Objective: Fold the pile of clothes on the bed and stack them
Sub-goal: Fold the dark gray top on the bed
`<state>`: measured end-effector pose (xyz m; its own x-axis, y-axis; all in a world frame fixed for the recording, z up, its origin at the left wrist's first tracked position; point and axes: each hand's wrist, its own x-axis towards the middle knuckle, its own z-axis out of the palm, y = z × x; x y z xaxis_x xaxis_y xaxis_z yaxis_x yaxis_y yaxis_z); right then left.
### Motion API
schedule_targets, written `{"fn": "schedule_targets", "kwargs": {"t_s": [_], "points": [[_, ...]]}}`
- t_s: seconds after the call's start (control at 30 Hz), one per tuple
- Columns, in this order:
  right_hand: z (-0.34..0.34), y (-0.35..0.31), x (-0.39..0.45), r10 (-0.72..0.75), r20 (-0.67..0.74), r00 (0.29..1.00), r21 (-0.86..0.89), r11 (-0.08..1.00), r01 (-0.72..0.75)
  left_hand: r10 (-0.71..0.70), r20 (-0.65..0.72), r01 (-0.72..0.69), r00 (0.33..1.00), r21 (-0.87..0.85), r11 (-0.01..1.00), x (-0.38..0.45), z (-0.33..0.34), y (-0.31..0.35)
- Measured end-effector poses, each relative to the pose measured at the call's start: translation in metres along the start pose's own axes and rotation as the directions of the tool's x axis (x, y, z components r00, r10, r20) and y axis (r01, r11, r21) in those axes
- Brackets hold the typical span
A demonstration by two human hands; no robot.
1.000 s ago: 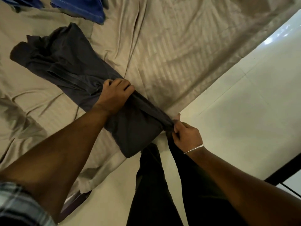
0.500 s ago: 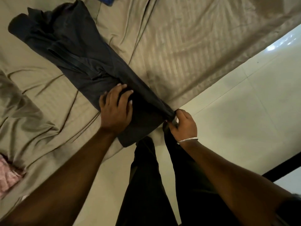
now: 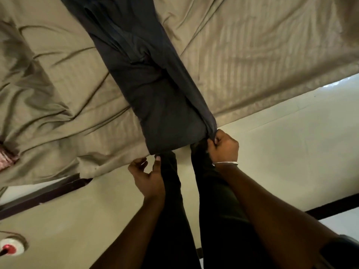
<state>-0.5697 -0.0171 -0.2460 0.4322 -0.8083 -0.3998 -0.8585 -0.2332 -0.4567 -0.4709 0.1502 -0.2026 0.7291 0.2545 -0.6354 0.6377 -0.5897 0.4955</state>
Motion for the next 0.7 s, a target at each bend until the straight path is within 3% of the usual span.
{"fn": "schedule_targets", "kwargs": {"t_s": [0.07,0.13,0.2,0.33,0.53,0.7], "points": [[0.004,-0.006,-0.003,0.103,0.025,0.994,0.042,0.994,-0.104,-0.121,0.066,0.126,0.991,-0.083,0.989,-0.002,0.005,-0.002],[0.005,-0.013,-0.002,0.254,0.023,0.967,0.229,0.94,-0.252,-0.138,0.187,0.168,0.973,-0.157,0.973,0.0,0.011,-0.004],[0.004,-0.017,-0.001,0.31,0.059,0.949,0.381,0.871,-0.308,-0.13,0.252,0.176,0.959,-0.171,0.969,0.007,0.016,-0.006],[0.001,0.001,-0.001,0.177,0.112,0.978,0.398,0.894,-0.207,-0.073,0.273,0.101,0.959,-0.09,0.991,0.009,0.011,-0.01],[-0.012,0.012,0.014,0.037,0.202,0.979,0.295,0.951,-0.096,0.136,0.328,-0.177,0.935,0.098,0.979,0.015,0.004,-0.018],[-0.015,0.016,0.009,-0.138,0.411,0.901,0.117,0.988,0.098,0.063,0.458,-0.059,0.887,-0.021,0.998,0.015,0.0,-0.016]]}}
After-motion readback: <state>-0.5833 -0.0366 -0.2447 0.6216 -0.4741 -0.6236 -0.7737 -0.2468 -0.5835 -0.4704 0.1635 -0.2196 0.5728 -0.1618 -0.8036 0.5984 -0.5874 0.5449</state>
